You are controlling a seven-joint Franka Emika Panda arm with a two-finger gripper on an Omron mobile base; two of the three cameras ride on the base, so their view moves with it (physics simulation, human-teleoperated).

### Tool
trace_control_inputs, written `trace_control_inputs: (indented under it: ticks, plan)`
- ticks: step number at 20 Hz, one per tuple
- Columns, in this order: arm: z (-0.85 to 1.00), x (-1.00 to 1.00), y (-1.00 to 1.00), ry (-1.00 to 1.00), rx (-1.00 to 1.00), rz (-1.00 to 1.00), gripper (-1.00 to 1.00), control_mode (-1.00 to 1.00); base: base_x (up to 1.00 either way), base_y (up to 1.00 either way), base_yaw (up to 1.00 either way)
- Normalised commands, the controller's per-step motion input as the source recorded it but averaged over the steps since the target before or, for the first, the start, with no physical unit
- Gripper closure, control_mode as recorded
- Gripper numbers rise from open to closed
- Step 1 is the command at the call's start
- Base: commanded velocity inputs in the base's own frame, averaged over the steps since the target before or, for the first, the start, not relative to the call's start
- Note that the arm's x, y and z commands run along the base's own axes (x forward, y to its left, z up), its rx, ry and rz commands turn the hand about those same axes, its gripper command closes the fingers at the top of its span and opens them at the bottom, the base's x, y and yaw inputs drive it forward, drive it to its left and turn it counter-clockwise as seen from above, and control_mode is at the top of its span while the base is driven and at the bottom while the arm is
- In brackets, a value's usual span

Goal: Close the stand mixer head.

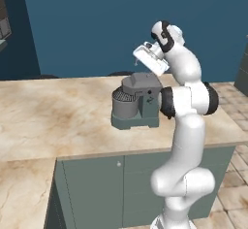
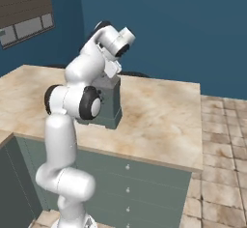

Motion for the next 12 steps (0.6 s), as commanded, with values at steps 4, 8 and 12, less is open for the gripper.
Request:
trace_control_inputs:
  ticks: [4, 8, 12]
  plan:
    - [0.23, -0.19, 0.99, 0.0, -0.19, 0.15, -1.0, -1.0, 0.0, 0.0, 0.0]
    - [0.43, -0.39, 0.54, -0.05, -0.21, 0.11, -1.0, -1.0, 0.0, 0.0, 0.0]
    - [0.23, -0.71, 0.01, -0.21, -0.15, 0.01, -1.0, -1.0, 0.0, 0.0, 0.0]
